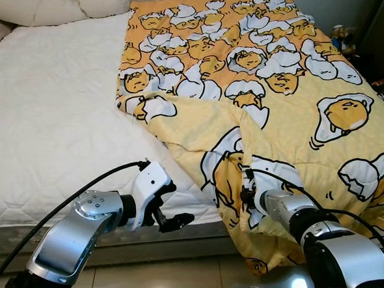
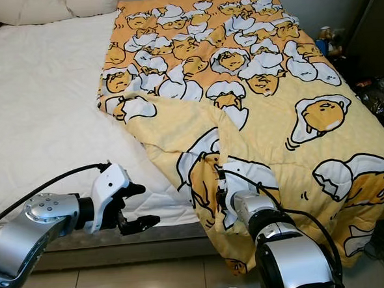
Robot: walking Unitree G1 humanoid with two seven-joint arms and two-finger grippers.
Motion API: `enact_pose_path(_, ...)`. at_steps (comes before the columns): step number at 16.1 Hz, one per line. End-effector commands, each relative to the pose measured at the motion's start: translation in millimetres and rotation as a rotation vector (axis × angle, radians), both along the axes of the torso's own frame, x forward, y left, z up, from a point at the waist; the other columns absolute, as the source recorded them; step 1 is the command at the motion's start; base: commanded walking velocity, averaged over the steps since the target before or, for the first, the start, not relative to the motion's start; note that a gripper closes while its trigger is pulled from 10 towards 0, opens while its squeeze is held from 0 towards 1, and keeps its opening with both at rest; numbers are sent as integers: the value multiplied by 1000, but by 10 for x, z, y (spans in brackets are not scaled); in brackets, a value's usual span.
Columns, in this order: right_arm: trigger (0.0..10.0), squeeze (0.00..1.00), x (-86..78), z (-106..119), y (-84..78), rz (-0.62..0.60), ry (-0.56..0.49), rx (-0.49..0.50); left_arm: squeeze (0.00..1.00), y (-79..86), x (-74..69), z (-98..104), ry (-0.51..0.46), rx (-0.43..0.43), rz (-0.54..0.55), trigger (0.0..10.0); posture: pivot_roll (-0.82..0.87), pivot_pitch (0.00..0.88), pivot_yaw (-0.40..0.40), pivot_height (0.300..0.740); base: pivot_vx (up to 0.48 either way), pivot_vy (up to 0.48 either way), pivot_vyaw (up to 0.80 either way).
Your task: Clean up the room
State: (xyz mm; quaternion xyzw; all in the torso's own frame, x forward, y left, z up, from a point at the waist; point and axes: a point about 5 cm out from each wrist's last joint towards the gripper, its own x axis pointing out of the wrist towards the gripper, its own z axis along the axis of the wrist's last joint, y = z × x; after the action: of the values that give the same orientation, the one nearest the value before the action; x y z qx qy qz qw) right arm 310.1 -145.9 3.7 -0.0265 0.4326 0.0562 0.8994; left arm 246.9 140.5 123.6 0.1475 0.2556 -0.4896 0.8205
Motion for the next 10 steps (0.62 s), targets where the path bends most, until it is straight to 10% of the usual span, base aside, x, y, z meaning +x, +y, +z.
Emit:
enact_pose_path(1, 0, 0, 26, 25, 20, 3, -10, -2, 0, 4, -30, 2, -1, 14, -8, 10000, -32, 83, 43, 740, 0, 0, 0)
enact_pose_path(10, 0, 0, 15, 14, -40, -12, -19, 35, 0, 8, -7, -13, -7, 13, 13, 10000, -46, 73, 49, 740, 0, 0, 0)
